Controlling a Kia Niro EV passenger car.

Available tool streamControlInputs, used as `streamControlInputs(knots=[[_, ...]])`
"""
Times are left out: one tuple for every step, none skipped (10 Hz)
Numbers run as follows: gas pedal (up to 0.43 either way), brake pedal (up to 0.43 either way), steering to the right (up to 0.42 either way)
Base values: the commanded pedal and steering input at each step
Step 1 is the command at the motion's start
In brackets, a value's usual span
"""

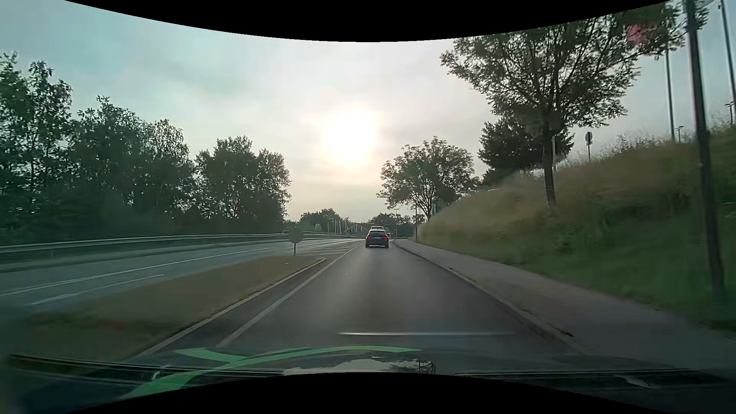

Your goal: Follow the waypoints while adhering to traffic rules and regulations

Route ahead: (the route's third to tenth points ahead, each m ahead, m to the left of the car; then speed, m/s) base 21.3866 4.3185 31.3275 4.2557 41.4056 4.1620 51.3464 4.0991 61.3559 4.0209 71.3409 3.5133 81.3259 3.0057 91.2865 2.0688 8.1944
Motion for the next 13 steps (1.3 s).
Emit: streamControlInputs(knots=[[0.169,0.000,-0.016],[0.169,0.000,-0.015],[0.169,0.000,-0.014],[0.169,0.000,-0.014],[0.169,0.000,-0.014],[0.169,0.000,-0.012],[0.169,0.000,-0.010],[0.169,0.000,-0.010],[0.169,0.000,-0.009],[0.169,0.000,-0.009],[0.169,0.000,-0.008],[0.177,0.000,-0.007],[0.177,0.000,-0.006]])
